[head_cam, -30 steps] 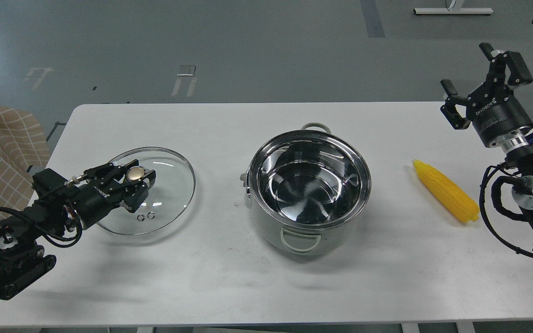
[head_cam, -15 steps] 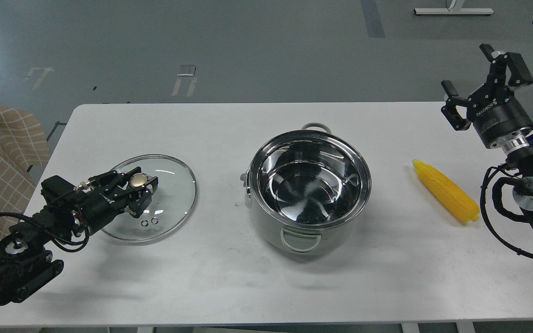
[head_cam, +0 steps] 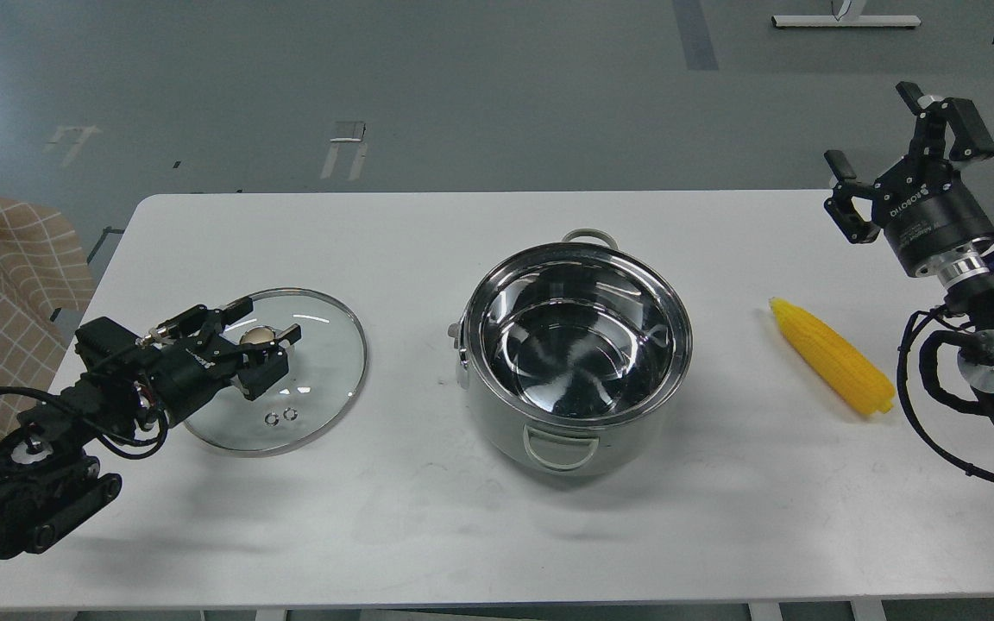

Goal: Open pot and put corn in

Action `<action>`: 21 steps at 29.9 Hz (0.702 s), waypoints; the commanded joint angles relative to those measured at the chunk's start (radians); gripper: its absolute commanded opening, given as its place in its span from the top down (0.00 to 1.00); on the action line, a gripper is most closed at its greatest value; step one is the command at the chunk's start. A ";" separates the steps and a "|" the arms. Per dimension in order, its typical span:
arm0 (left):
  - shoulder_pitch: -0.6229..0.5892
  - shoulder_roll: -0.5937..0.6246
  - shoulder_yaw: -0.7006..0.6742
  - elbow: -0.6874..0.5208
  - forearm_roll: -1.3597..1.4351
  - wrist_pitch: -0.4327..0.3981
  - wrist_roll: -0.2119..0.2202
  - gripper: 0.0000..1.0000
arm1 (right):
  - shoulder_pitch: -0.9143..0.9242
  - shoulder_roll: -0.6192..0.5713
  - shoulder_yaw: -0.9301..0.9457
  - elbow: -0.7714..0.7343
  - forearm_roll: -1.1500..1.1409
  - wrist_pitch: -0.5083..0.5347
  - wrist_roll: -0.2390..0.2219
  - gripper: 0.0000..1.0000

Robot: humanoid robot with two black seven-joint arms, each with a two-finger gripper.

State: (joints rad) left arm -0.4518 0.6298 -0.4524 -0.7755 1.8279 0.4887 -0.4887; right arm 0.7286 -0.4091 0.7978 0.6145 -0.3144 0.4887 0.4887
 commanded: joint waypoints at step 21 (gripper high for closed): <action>-0.413 0.117 -0.189 -0.317 -1.598 -0.940 0.000 0.05 | 0.193 -0.358 -0.193 0.186 -0.612 0.000 0.000 0.00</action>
State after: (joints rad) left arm -0.8670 0.7916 -0.6139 -1.0963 0.3170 -0.4313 -0.4886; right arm 0.8839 -0.6936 0.6797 0.7539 -0.8137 0.4891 0.4888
